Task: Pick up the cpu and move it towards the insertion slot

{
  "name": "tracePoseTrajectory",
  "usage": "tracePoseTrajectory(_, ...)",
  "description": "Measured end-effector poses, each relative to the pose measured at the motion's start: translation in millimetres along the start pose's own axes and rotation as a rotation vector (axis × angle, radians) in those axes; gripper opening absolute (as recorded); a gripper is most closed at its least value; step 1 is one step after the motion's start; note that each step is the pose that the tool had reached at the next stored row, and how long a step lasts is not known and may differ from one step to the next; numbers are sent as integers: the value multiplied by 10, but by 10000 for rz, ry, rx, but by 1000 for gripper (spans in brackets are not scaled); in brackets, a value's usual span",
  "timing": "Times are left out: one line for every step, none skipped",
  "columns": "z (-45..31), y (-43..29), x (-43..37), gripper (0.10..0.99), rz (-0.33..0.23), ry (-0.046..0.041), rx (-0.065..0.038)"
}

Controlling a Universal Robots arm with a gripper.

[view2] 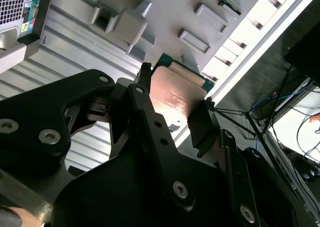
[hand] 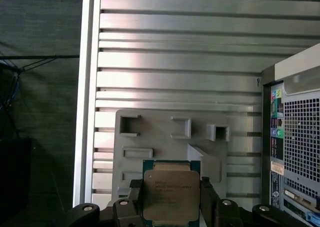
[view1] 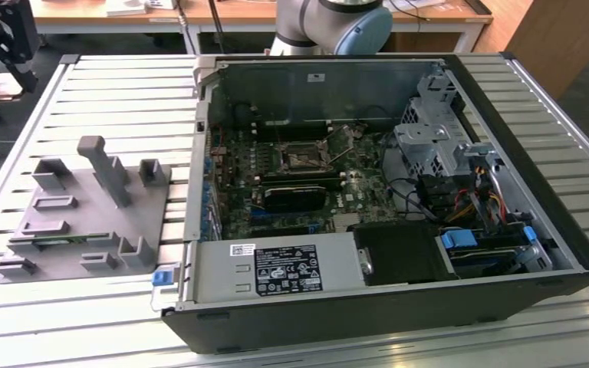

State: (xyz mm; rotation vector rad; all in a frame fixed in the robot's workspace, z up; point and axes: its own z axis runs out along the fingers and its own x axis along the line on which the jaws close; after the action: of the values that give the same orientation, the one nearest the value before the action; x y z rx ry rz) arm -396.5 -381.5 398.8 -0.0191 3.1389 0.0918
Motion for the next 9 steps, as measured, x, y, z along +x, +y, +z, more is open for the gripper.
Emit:
tracePoseTrajectory(0, 5, -10, 541, 0, 0, 0)
tracePoseTrajectory(0, 11, -19, 541, 1, 1, 0)
tracePoseTrajectory(1, 16, -29, 541, 2, 0, 0)
tracePoseTrajectory(2, 20, -39, 541, 2, 0, 0)
tracePoseTrajectory(1, 26, -49, 541, 1, 1, 0)
tracePoseTrajectory(2, 31, -59, 541, 1, 1, 0)
tracePoseTrajectory(2, 36, -68, 541, 1, 0, 0)
tracePoseTrajectory(2, 41, -77, 541, 1, 1, 0)
tracePoseTrajectory(3, 46, -86, 541, 1, 1, 0)
